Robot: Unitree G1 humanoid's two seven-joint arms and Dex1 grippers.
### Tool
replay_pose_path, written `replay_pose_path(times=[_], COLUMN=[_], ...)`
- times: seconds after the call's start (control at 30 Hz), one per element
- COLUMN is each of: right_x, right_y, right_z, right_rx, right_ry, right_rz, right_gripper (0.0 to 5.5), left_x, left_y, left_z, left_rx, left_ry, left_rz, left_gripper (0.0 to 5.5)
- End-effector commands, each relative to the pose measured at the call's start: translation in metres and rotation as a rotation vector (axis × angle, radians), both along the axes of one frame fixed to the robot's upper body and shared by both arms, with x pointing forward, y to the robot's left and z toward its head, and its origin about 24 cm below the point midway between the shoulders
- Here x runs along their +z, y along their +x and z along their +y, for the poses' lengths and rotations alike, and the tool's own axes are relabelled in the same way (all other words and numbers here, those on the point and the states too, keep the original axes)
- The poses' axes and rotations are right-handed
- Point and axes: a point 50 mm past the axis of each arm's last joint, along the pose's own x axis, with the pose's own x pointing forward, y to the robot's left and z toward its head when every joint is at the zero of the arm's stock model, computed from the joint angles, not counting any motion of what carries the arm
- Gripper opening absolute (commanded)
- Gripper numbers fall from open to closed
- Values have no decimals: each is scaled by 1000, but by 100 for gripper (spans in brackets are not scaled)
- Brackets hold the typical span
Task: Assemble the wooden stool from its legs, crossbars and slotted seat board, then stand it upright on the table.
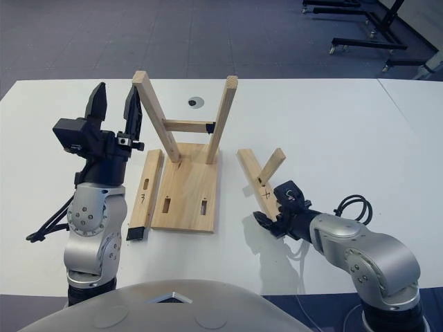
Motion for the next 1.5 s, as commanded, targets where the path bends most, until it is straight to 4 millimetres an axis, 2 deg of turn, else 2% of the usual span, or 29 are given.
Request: replay_pose_path(times=[0.03,0.2,0.43,0.53,1.0,1.03,1.23,1.3,1.4,1.5], right_x=[-21,-27,-23,-23,-23,-22,-13,-6,17,47], right_y=[-6,-3,4,5,13,15,38,53,83,109], right_z=[-10,-9,-11,-13,-10,-10,-12,-16,-24,-21], right_rx=[-48,-74,-89,-101,-177,-194,-323,-376,-441,-429], right_ry=[-69,-63,-59,-68,-56,-55,-19,-10,10,23], right_rz=[90,50,-4,-23,-145,-168,-342,-434,-646,-885], right_gripper=[409,409,409,368,104,103,103,103,103,103], left_x=[1,3,4,4,7,7,8,9,13,23], left_y=[3,5,6,7,10,11,15,18,27,37], left_z=[-1,1,0,0,3,4,7,11,16,14], left_rx=[-20,-25,-28,-33,-52,-53,-50,-46,-135,-385], left_ry=[11,15,15,18,34,35,23,-18,-197,-443], left_rz=[5,-1,-8,-10,-25,-27,-31,-32,19,84], left_gripper=[268,268,268,268,268,268,268,268,268,268])
